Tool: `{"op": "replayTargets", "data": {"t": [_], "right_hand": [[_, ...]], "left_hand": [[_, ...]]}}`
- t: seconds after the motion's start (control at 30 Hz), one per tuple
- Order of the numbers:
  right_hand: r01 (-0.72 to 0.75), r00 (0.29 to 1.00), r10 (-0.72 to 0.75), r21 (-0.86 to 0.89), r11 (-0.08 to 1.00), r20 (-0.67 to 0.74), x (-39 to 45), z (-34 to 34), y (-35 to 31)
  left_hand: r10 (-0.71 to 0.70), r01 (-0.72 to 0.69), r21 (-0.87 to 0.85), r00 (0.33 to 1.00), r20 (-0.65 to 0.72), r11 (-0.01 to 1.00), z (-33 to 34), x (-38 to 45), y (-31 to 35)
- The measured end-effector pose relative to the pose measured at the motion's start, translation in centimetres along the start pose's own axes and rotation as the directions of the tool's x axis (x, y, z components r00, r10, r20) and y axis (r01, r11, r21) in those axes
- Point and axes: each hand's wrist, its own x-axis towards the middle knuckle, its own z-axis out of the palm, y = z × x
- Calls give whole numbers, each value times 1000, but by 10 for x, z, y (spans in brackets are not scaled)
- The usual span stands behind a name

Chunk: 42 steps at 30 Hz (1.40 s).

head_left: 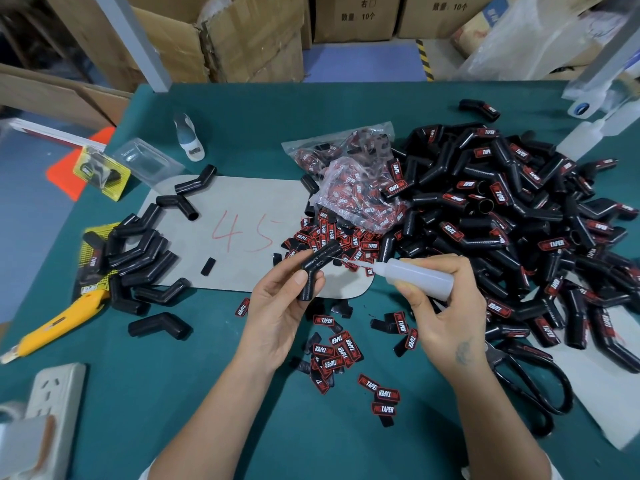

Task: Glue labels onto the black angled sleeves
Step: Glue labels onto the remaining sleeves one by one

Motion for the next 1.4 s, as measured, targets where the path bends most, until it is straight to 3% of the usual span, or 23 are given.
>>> {"op": "replayTargets", "data": {"t": [0.83, 1.4], "right_hand": [[-5, 999, 6, 9, 1000, -41, 0, 0, -1], [21, 999, -21, 11, 1000, 47, -3, 3, -2]], "left_hand": [[52, -53, 31, 998, 30, 998, -4, 2, -4], [94, -95, 70, 995, 16, 993, -6, 2, -7]]}}
